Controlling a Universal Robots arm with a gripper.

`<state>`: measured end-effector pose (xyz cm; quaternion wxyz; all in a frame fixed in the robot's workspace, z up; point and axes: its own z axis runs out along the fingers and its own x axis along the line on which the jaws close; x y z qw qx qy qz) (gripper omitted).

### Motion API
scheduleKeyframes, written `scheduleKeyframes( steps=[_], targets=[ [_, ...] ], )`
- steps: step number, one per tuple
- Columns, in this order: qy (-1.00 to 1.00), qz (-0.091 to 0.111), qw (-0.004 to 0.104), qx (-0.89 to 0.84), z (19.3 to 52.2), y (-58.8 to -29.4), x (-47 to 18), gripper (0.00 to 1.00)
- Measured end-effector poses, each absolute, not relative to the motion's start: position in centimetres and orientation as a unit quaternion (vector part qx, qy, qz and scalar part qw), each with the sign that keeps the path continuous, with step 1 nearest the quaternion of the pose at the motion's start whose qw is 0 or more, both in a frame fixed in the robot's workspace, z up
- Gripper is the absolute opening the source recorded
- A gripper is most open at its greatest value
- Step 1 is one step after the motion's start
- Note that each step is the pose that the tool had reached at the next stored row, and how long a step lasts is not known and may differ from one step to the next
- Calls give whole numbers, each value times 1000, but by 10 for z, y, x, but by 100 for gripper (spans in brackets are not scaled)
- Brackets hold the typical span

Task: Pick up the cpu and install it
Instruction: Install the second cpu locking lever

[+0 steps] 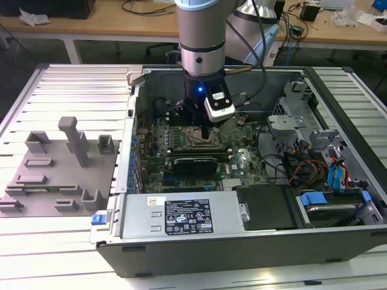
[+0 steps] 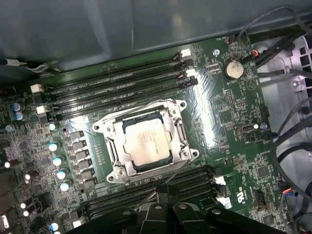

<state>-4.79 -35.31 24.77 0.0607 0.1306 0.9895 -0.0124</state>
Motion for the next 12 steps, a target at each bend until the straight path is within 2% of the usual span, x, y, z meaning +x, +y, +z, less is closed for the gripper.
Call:
scheduleKeyframes(
  steps=[7, 12],
  targets=[
    [990, -12, 60, 128, 248, -359, -48, 11],
    [994, -13, 43, 102, 245, -359, -48, 11]
  ],
)
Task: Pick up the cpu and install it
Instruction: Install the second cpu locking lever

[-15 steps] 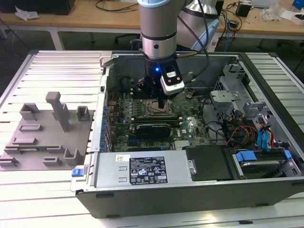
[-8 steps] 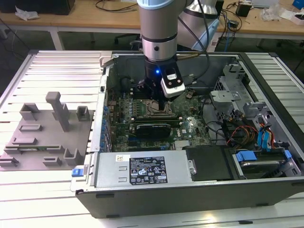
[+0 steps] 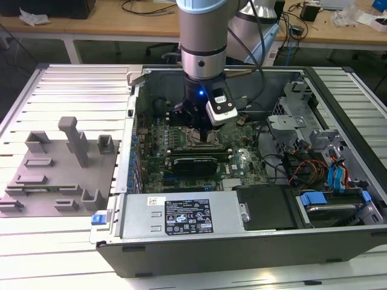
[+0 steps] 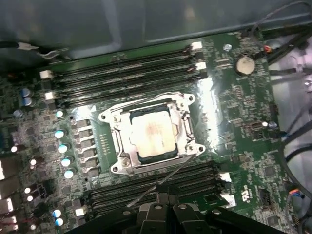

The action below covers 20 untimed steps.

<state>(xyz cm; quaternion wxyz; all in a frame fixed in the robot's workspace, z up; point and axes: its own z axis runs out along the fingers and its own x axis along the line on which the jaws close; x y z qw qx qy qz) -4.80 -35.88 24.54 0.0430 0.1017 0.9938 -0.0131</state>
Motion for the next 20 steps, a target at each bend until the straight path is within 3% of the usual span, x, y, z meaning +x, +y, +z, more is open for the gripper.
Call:
scheduleKeyframes(
  steps=[4, 20],
  targets=[
    [996, -14, 33, 80, 243, -359, -48, 11],
    [999, -10, 33, 41, 231, -359, -53, 11]
  ],
)
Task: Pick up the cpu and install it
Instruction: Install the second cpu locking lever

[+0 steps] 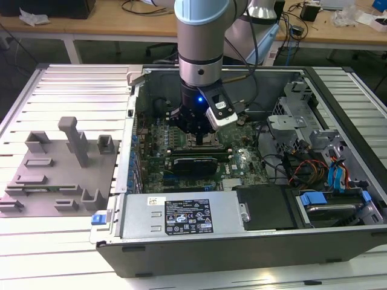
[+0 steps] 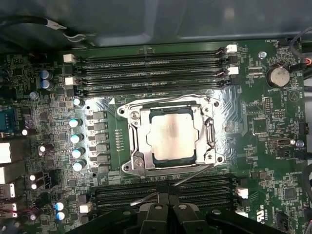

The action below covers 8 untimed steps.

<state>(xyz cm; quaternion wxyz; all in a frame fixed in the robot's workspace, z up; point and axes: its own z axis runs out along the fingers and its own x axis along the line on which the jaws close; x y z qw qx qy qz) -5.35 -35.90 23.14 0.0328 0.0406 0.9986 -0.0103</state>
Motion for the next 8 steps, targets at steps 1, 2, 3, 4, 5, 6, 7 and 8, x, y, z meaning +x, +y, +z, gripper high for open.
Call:
scheduleKeyframes(
  steps=[1, 2, 3, 4, 5, 6, 7, 8],
  targets=[
    [999, -10, 33, 41, 231, -359, -54, 11],
    [999, -10, 33, 41, 231, -359, -55, 11],
    [999, -10, 33, 41, 230, -359, -57, 11],
    [999, -10, 33, 41, 230, -359, -58, 11],
    [999, -10, 33, 41, 229, -359, -59, 11],
    [999, -10, 33, 41, 229, -359, -61, 11],
    [999, -9, 33, 41, 229, -359, -62, 11],
    [999, -9, 33, 41, 229, -359, -62, 11]
  ],
)
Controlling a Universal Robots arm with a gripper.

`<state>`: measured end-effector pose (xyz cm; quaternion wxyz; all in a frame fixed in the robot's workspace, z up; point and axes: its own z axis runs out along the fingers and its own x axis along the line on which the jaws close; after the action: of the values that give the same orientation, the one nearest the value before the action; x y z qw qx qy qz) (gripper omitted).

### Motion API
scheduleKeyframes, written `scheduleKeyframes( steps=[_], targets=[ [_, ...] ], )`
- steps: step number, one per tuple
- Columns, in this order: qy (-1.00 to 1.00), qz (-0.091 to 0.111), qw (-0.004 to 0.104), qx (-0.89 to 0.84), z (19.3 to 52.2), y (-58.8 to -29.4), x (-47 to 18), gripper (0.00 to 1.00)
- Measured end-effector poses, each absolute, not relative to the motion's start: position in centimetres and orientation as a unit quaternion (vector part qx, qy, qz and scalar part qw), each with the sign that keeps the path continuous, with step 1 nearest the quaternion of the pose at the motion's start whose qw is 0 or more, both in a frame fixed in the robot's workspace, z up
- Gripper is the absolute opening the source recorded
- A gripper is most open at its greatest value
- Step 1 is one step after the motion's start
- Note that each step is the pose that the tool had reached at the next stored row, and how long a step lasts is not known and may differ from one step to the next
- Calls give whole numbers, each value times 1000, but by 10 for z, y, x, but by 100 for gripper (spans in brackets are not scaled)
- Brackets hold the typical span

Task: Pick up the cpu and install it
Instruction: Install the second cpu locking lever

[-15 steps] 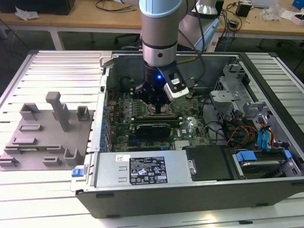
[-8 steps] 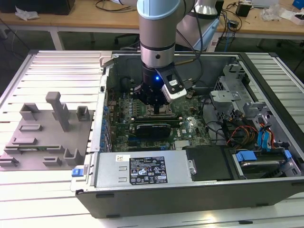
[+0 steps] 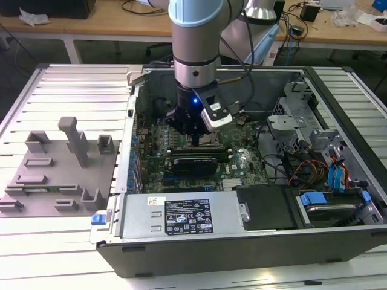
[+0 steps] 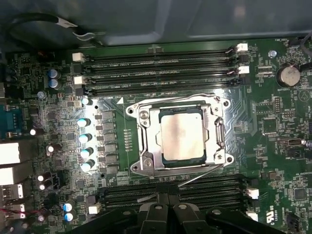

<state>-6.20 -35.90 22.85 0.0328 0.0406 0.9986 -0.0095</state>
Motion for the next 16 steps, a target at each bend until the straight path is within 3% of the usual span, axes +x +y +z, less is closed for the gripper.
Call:
scheduleKeyframes(
  steps=[16],
  targets=[
    [999, -9, 33, 41, 226, -359, -77, 11]
  ],
)
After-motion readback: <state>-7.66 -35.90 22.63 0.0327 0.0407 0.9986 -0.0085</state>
